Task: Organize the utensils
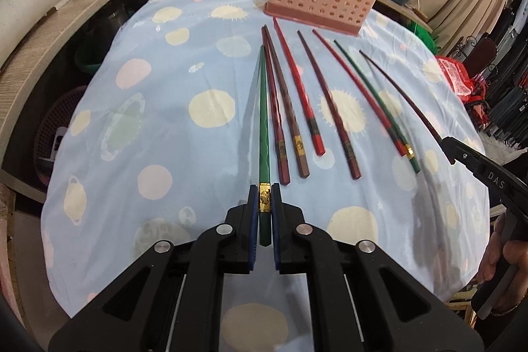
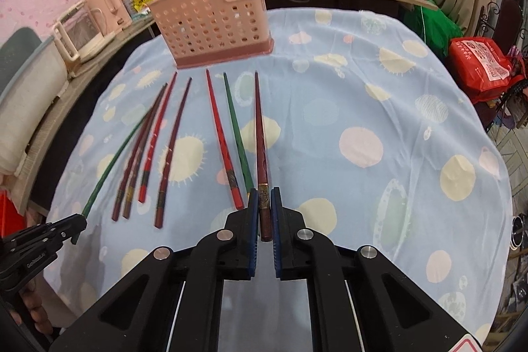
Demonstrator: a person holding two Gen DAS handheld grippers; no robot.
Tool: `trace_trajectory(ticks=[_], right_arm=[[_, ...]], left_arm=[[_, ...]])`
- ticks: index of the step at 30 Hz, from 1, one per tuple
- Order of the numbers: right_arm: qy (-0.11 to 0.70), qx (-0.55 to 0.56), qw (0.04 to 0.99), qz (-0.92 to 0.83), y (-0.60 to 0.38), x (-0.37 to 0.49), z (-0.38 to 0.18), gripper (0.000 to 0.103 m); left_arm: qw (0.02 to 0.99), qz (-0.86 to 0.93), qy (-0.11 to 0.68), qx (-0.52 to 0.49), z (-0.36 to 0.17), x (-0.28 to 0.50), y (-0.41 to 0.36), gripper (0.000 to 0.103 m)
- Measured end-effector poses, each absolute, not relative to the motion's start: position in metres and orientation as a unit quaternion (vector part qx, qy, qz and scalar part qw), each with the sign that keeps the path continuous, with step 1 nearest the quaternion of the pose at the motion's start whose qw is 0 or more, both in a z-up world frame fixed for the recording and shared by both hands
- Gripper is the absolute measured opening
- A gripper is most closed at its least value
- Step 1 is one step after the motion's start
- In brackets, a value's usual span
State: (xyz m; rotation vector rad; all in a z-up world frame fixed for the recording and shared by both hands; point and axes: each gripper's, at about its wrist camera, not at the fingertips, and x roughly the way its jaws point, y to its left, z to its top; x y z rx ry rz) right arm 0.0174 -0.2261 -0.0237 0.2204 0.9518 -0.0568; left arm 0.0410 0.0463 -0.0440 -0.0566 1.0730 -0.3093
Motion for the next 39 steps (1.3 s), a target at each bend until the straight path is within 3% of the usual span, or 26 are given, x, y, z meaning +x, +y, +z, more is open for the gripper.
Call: trace_trajectory(ticks=[14, 39], right_arm=[[0.358, 0.117, 0.926, -0.011, -0.233, 0.020, 0.071, 0.007], [0.263, 0.125, 0.957, 0.004, -0.261, 0.110, 0.170, 0.006]], left_arm=[[0.893, -0.157, 0.420, -0.043, 0.046, 0.056, 0.051, 0.008], [0.943, -0.168, 0.285, -0.026, 0.177, 0.158, 0.015, 0.007]])
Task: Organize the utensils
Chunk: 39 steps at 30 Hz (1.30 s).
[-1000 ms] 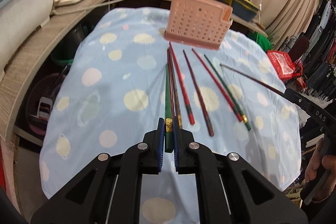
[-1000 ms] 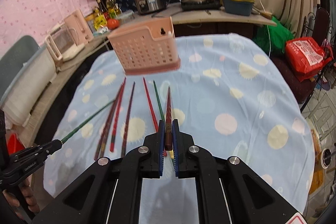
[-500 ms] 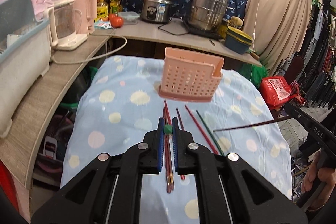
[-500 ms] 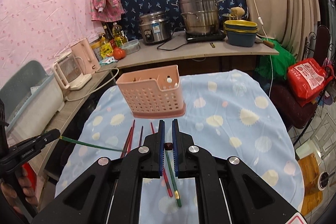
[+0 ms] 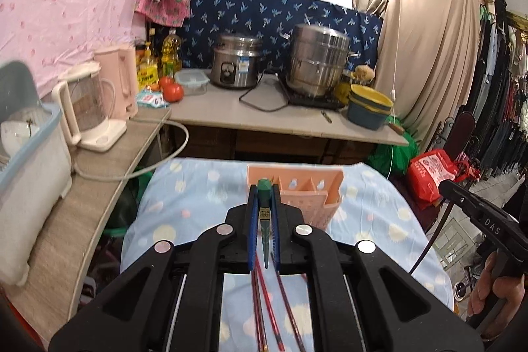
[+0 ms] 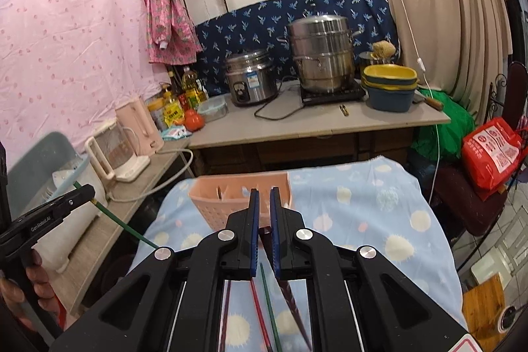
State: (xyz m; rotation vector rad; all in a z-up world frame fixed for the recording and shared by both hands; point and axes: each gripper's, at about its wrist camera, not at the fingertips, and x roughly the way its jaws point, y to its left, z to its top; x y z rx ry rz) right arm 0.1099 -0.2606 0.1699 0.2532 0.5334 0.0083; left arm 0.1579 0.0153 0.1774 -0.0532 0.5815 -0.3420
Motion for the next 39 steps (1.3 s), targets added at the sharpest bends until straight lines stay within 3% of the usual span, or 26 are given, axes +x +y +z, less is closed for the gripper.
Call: trace_trajectory(ticks=[1, 10, 23, 39], right_arm=[[0.257, 0.125, 0.958, 0.007, -0.260, 0.116, 0.177, 0.001], [0.237, 0.106, 0.966, 0.009, -0.254, 0.165, 0.208, 0.001], [0.366, 0.144, 0.919, 0.014, -0.247, 0.132, 0.076, 0.005], [0.436, 0.101, 0.890, 0.083, -0.156, 0.144, 0.023, 0.005]], left_arm=[[0.945, -0.169, 0.279, -0.025, 0.184, 0.163, 0.013, 0.007], [0.955, -0.168, 0.242, -0.021, 0.229, 0.205, -0.004, 0.007], [0.945, -0.153, 0.289, -0.027, 0.171, 0.200, 0.023, 0.007], [0.943, -0.044, 0.329, -0.030, 0.121, 0.200, 0.106, 0.007]])
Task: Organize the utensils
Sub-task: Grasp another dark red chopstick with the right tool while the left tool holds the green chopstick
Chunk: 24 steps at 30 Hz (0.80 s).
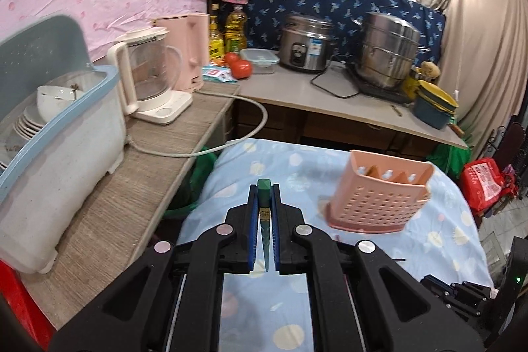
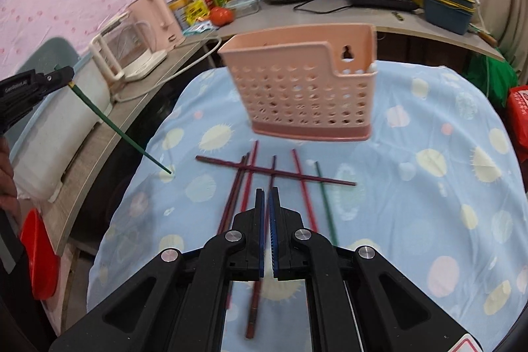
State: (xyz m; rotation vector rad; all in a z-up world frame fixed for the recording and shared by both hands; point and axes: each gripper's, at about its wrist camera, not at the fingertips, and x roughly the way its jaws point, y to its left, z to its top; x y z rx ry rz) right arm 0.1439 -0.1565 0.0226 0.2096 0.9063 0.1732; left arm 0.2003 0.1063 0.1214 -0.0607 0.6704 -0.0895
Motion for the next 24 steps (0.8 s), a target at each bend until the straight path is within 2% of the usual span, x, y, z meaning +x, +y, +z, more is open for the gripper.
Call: trace_trajectory(ticks=[6, 10, 19, 24], right_arm=[[0.454, 0.081, 0.881, 0.108, -0.118, 0.170, 0.008, 0.006], [0.460, 0.069, 0.877, 0.123, -0.093, 0.197, 0.001, 0.014], [0.485, 0.026, 0.866, 0.121, -0.044, 0.279, -0.031, 0.014], [0.519, 0.003, 0.846, 0.125, -0.033, 0.290, -0.060, 0.014]], left_arm=[[0.943, -0.013, 0.332, -0.032, 0.111, 0.218, 0.136, 0.007], [0.942, -0.009, 0.332, -0.039, 0.106, 0.226, 0.148, 0.007], [0.942, -0.023, 0.330, -0.050, 0.105, 0.226, 0.154, 0.007], [0.942, -0.025, 0.331, -0.053, 0.104, 0.225, 0.156, 0.007]])
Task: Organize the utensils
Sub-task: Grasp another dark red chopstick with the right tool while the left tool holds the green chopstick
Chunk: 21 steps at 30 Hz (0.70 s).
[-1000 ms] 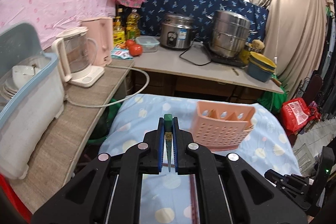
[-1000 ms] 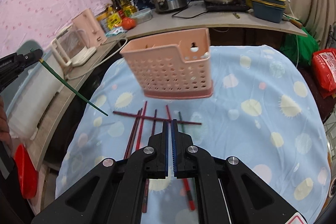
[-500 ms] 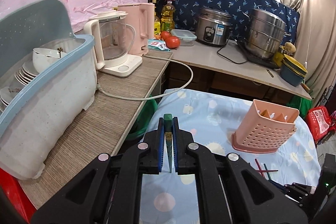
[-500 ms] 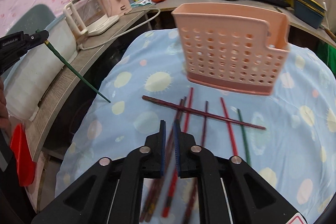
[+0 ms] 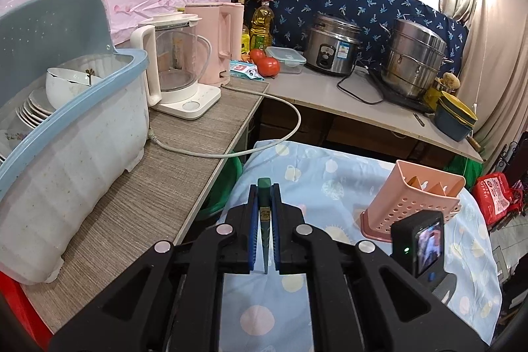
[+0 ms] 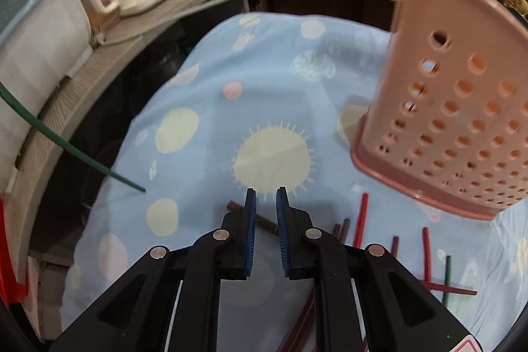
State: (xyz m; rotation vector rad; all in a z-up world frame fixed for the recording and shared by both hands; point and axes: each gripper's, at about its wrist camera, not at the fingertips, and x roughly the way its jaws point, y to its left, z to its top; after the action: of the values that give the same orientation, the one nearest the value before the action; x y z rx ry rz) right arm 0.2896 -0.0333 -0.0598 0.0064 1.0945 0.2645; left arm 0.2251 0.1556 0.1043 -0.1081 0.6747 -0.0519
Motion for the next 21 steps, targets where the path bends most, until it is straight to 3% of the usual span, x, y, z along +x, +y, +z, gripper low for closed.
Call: trace_trajectory(ticks=[17, 21], right_arm=[[0.547, 0.009, 0.827, 0.126, -0.077, 0.141, -0.062, 0.015], [0.535, 0.009, 0.835, 0.130, -0.077, 0.134, -0.053, 0.021]], left_arm=[[0.939, -0.046, 0.337, -0.055, 0.100, 0.188, 0.140, 0.009], [0.937, -0.047, 0.341, -0.053, 0.100, 0.181, 0.135, 0.009]])
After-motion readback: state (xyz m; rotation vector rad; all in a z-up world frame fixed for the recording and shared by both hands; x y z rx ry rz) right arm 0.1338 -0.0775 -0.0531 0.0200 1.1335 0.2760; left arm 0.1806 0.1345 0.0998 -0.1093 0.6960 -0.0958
